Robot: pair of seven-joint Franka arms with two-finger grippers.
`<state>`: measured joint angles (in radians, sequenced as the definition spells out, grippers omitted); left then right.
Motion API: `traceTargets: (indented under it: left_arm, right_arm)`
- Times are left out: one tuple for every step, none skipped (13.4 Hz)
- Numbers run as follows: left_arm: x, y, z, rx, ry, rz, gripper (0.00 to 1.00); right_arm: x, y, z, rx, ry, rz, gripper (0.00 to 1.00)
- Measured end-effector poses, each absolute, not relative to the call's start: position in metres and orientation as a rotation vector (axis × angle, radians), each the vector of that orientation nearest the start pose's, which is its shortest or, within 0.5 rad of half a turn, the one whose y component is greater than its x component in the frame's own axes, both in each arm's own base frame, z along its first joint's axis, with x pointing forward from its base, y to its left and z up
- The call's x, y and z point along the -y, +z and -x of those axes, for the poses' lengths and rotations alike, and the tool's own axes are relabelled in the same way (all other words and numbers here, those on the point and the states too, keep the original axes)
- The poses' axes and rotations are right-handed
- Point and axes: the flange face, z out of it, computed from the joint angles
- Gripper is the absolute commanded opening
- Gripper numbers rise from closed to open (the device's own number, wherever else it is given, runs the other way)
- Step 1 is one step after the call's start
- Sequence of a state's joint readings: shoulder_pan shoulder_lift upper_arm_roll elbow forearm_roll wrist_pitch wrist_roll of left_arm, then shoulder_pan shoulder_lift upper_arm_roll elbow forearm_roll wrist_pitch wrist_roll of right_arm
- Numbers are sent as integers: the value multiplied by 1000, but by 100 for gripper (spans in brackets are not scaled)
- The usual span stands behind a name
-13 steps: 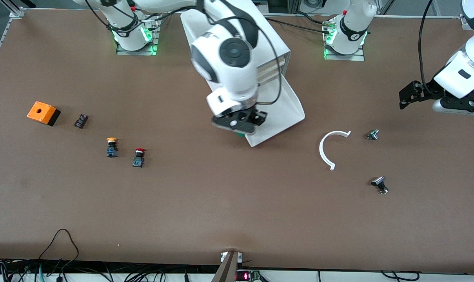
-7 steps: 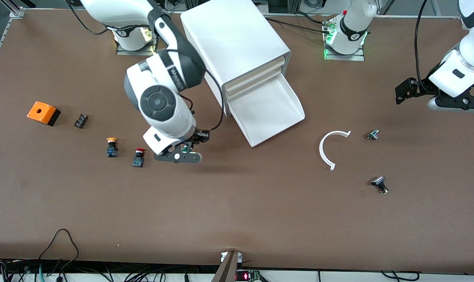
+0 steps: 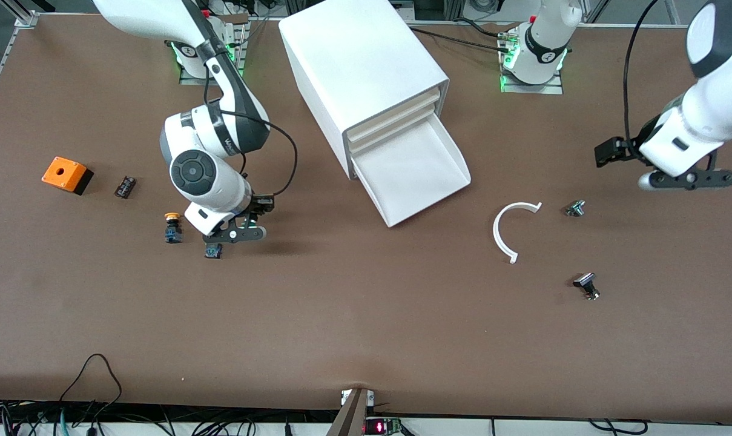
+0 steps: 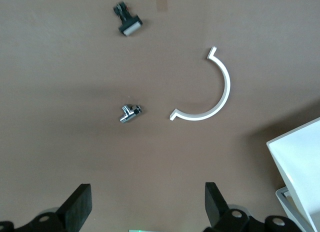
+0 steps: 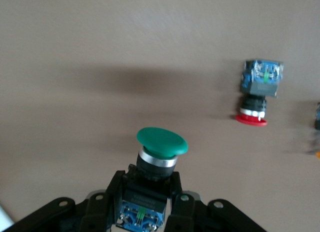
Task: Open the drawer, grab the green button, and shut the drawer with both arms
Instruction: 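Lower the green button onto the table beside the red button, open the right gripper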
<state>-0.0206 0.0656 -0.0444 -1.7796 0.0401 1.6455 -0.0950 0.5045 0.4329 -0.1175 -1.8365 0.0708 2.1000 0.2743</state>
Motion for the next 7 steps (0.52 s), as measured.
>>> traceTargets:
  left_arm:
    - [40,472,-567,12,353,3067,99]
    - [51,447,-575,-12,374,3067,99]
    - [62,425,-584,-11,377,3075,99]
    - [71,403,-593,40,370,3098,99]
    - [79,383,-600,131,365,3119,99]
    - [90,365,-605,229,366,3119,99]
    - [103,349,-608,335,356,3104,99]
  right_arm:
    - [-235,269,-568,116,265,3180,5]
    - [-227,256,-562,104,277,3184,13]
    - [-221,246,-558,93,290,3187,23]
    - [-215,237,-554,83,305,3190,40]
    - [-211,231,-551,75,324,3193,48]
    - [-208,226,-549,70,338,3195,74]
    - [-206,224,-549,64,345,3196,82]
